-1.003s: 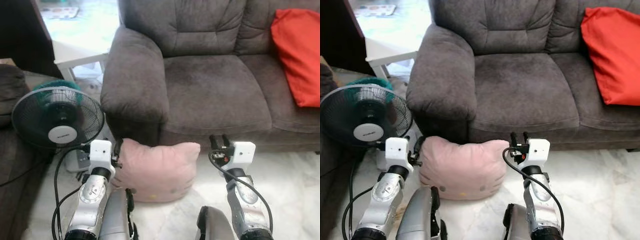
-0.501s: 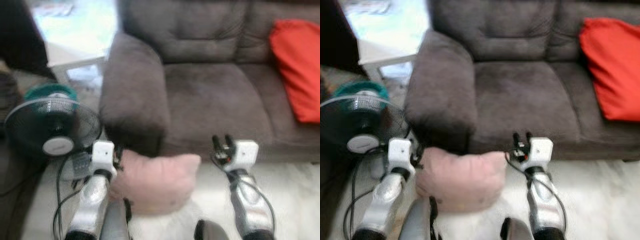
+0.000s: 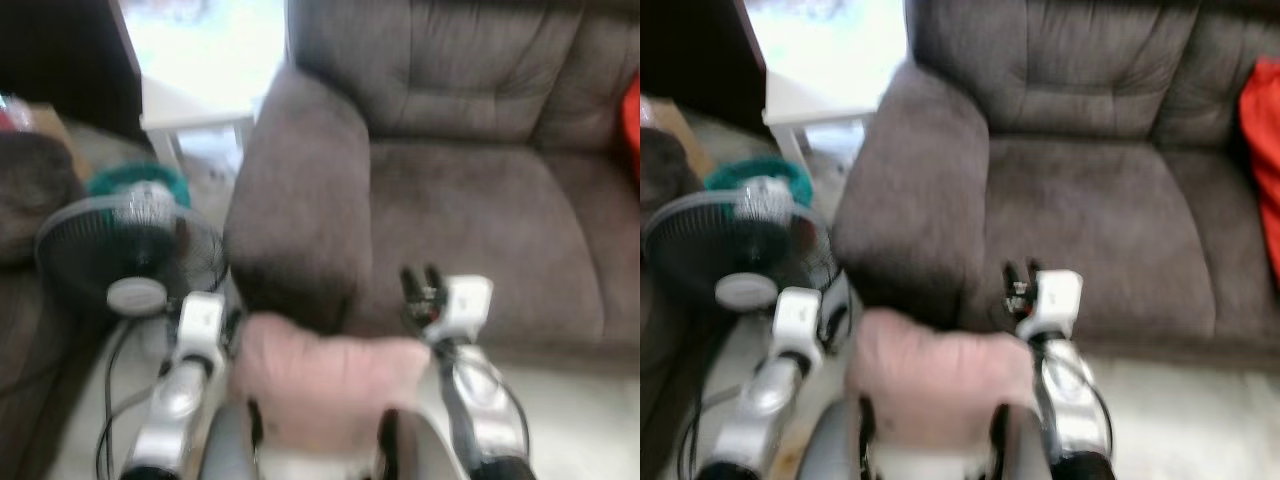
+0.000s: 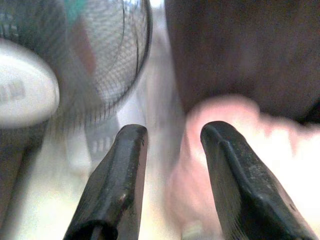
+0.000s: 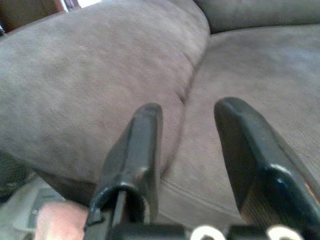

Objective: Move the pillow to the sofa from floor

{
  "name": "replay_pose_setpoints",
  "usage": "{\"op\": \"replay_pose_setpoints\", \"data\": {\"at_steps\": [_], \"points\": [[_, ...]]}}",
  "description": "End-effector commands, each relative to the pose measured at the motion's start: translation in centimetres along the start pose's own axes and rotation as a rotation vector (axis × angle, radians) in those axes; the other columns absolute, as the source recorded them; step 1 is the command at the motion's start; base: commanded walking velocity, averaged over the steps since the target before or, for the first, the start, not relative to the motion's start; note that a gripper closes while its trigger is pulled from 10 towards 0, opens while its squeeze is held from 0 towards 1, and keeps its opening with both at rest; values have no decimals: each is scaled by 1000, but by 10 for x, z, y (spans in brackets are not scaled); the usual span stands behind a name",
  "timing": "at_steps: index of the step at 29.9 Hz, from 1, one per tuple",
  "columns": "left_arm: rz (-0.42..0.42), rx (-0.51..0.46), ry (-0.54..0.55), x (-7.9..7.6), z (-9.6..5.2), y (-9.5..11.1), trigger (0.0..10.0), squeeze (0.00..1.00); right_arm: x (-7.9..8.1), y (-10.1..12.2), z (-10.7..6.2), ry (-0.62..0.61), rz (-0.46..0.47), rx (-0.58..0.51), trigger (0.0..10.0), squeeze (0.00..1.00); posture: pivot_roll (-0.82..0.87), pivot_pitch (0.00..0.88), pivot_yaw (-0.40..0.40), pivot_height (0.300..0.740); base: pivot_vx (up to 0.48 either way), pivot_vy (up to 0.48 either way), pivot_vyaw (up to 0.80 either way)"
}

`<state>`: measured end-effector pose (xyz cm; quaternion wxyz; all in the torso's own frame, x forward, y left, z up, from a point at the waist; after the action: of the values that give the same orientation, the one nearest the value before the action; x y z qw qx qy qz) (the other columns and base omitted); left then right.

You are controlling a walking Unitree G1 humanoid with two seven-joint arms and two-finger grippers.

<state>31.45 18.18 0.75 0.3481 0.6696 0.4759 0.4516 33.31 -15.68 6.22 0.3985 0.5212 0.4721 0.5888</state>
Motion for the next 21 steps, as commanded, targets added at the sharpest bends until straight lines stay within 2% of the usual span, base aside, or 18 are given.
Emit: {"op": "replay_pose_setpoints", "data": {"at_steps": [1, 7, 8, 9, 17, 21], "points": [[-5, 89, -35, -11, -4, -20, 10000, 0, -9, -3, -4, -29, 6, 13, 10000, 0, 144, 106, -34, 566, 0, 0, 0], [-113, 139, 1, -1, -1, -34, 10000, 0, -7, -1, -2, -24, 7, 9, 10000, 0, 137, 109, -40, 566, 0, 0, 0], [-125, 142, 0, 0, 0, -35, 10000, 275, -7, 0, -2, -23, 7, 8, 10000, 0, 137, 110, -41, 566, 0, 0, 0], [-130, 142, -3, 0, 1, -35, 10000, 1000, -7, 0, -2, -23, 8, 7, 10000, 0, 137, 110, -41, 566, 0, 0, 0], [-160, 108, -33, 5, 8, -30, 10000, 1000, -8, 2, -1, -21, 6, 5, 10000, 0, 126, 115, -48, 566, 0, 0, 0], [-146, 92, -52, 2, 10, -28, 10000, 1000, -8, 2, -1, -20, 6, 8, 10000, 0, 129, 115, -51, 566, 0, 0, 0]]}}
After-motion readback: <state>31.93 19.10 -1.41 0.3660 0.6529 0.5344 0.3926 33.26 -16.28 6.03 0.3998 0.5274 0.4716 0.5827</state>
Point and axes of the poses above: a point about 5 cm out from each wrist's last joint towards the gripper, its own z axis pointing out of the wrist towards the gripper, its own y axis along the axis of the wrist's last joint, x = y × z, the point moved 4 cm from there along z, pointing out of the wrist towards the gripper, and after that the axes turned 9 degrees about z, right-handed, at the moved point
